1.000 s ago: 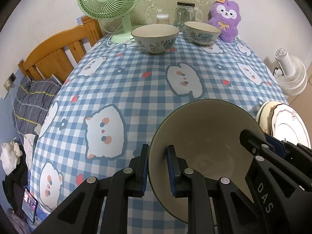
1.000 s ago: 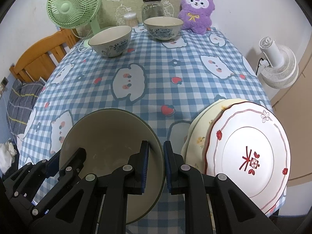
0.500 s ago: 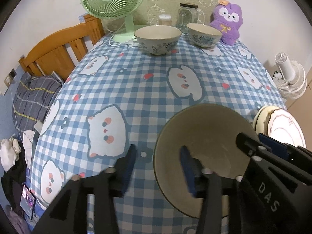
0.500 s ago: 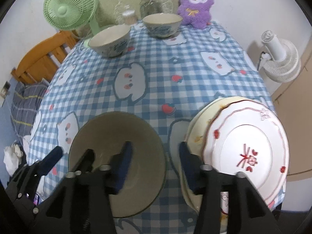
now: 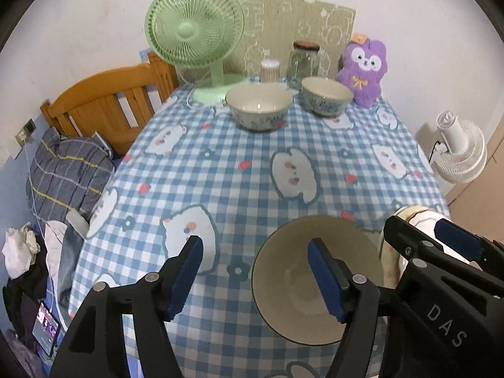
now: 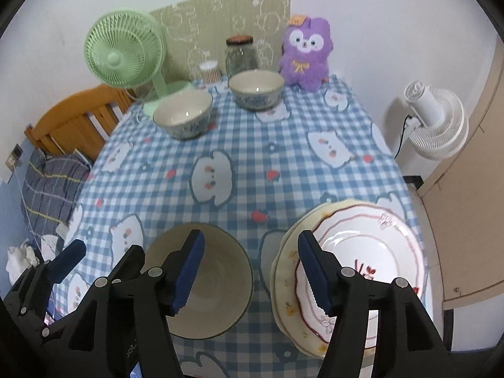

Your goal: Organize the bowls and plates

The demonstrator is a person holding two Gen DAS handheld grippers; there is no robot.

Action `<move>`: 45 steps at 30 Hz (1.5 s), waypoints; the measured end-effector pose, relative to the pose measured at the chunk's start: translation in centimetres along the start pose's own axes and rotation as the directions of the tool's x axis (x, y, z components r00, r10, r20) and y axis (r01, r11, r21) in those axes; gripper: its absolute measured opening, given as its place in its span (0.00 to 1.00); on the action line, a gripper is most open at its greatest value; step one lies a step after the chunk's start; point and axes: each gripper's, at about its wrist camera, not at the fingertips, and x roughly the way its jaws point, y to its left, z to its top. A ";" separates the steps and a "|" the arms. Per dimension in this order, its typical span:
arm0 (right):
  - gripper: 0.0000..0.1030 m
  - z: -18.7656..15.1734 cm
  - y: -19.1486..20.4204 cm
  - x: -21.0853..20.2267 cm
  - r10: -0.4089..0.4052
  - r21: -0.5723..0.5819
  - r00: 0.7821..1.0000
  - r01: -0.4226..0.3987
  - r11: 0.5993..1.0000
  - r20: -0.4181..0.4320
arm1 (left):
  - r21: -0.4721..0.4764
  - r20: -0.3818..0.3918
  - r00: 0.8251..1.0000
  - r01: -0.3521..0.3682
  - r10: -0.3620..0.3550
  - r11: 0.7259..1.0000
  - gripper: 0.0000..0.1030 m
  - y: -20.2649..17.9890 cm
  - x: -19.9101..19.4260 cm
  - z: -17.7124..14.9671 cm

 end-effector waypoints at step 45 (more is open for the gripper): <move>0.82 12.3 2.5 -3.7 -0.020 -0.060 0.977 0.033 0.998 0.212 | -0.019 0.193 0.981 -0.033 0.036 0.999 0.89 1.3 -3.9 11.8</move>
